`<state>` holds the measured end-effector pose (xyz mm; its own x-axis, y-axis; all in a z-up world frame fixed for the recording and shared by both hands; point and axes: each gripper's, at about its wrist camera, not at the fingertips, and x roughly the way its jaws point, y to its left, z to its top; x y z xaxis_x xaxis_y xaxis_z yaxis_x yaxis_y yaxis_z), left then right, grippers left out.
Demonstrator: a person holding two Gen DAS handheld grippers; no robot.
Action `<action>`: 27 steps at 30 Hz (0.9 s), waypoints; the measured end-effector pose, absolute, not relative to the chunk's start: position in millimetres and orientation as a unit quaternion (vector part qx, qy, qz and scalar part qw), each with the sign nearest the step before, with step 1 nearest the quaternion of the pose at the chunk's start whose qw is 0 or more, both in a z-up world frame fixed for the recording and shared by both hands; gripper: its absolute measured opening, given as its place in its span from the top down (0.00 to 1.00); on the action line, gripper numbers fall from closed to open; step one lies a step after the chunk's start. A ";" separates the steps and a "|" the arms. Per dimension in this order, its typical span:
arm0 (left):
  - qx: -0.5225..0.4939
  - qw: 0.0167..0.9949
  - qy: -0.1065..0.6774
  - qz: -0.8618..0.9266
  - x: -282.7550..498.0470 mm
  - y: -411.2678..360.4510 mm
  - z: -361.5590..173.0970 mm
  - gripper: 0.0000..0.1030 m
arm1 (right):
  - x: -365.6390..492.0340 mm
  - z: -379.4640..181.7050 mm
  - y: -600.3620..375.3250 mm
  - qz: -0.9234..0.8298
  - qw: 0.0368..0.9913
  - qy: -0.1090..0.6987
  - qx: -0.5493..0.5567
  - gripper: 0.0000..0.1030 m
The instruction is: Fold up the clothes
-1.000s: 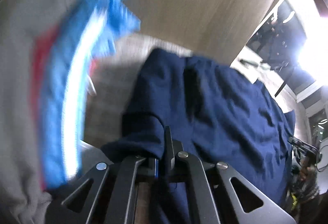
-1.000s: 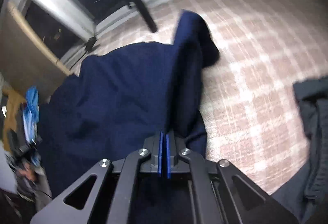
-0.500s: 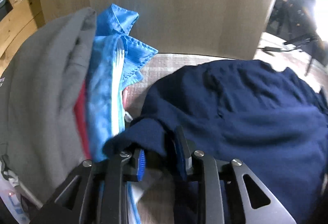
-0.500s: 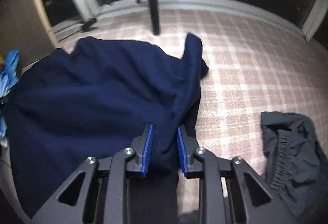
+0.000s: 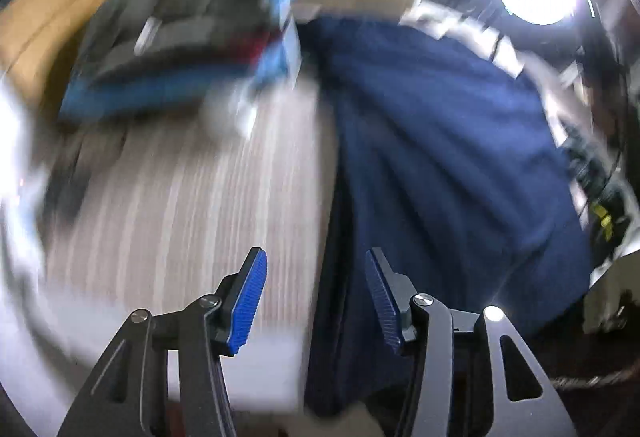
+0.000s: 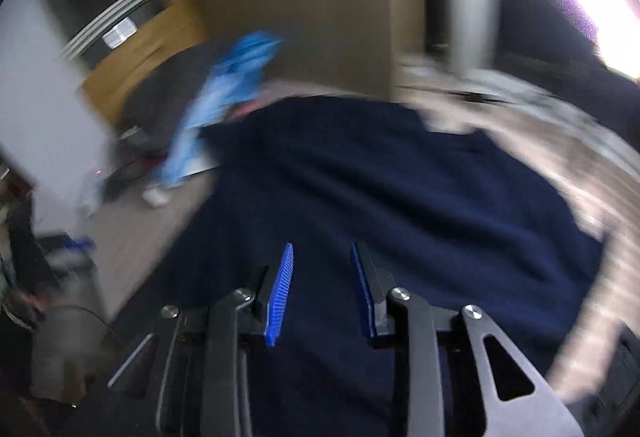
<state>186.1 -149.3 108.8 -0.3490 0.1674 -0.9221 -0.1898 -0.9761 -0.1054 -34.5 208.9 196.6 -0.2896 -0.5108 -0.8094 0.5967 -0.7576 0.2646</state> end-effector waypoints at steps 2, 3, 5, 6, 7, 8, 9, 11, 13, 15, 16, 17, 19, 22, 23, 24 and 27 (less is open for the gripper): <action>-0.572 0.096 -0.012 0.814 216.6 -155.9 93.6 0.53 | -44.8 177.8 149.3 -0.784 0.371 0.066 0.494 0.71; -0.573 0.091 -0.023 0.814 228.1 -158.5 88.0 0.53 | -50.2 169.2 121.8 -0.778 0.377 0.076 0.497 0.71; -0.571 0.084 -0.039 0.816 243.4 -162.6 79.8 0.53 | -59.7 154.0 74.3 -0.771 0.376 0.101 0.503 0.71; -0.570 0.085 -0.045 0.816 248.5 -165.2 77.2 0.53 | -64.4 145.5 51.7 -0.771 0.370 0.120 0.505 0.71; -0.569 0.085 -0.050 0.816 253.5 -167.7 74.7 0.53 | -68.3 137.8 31.5 -0.771 0.362 0.138 0.506 0.71; -0.568 0.086 -0.055 0.817 258.6 -170.3 72.1 0.53 | -72.5 130.2 13.7 -0.770 0.355 0.152 0.509 0.71; -0.566 0.087 -0.059 0.818 263.2 -173.2 70.5 0.53 | -77.0 123.0 1.5 -0.769 0.346 0.160 0.513 0.71; -0.562 0.090 -0.067 0.819 270.8 -180.3 68.3 0.52 | -86.2 109.0 -17.5 -0.770 0.328 0.175 0.519 0.71; -0.562 0.095 -0.071 0.818 275.7 -185.9 64.9 0.53 | -95.4 95.0 -36.6 -0.770 0.309 0.189 0.526 0.71; -0.562 0.102 -0.069 0.818 278.2 -188.6 61.0 0.53 | -103.6 82.4 -51.3 -0.769 0.293 0.198 0.533 0.71; -0.563 0.107 -0.069 0.817 279.4 -189.9 59.9 0.53 | -105.8 79.1 -52.4 -0.768 0.291 0.195 0.536 0.72; -0.562 0.109 -0.067 0.817 279.4 -190.7 58.8 0.53 | -106.1 79.7 -51.8 -0.771 0.296 0.190 0.531 0.75; -0.561 0.112 -0.063 0.818 276.6 -191.7 56.6 0.53 | -104.0 87.4 -46.2 -0.776 0.303 0.185 0.522 0.97; -0.554 0.125 -0.070 0.820 271.8 -190.4 56.6 0.53 | -98.2 110.2 -27.9 -0.785 0.313 0.162 0.509 0.97; -0.552 0.133 -0.070 0.820 268.8 -187.1 56.2 0.53 | -96.3 117.9 -21.8 -0.788 0.316 0.154 0.505 0.97; -0.550 0.142 -0.069 0.820 265.8 -183.9 55.7 0.53 | -94.3 127.6 -14.5 -0.792 0.320 0.144 0.500 0.97; -0.546 0.166 -0.055 0.819 257.5 -172.0 54.7 0.53 | -89.8 159.3 9.1 -0.803 0.330 0.108 0.484 0.98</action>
<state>257.5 -172.0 54.7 -0.3481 0.3317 -0.8768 -0.2117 -0.9390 -0.2712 -89.8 9.1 159.3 -0.3125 -0.4258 -0.8491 0.6349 -0.7585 0.1467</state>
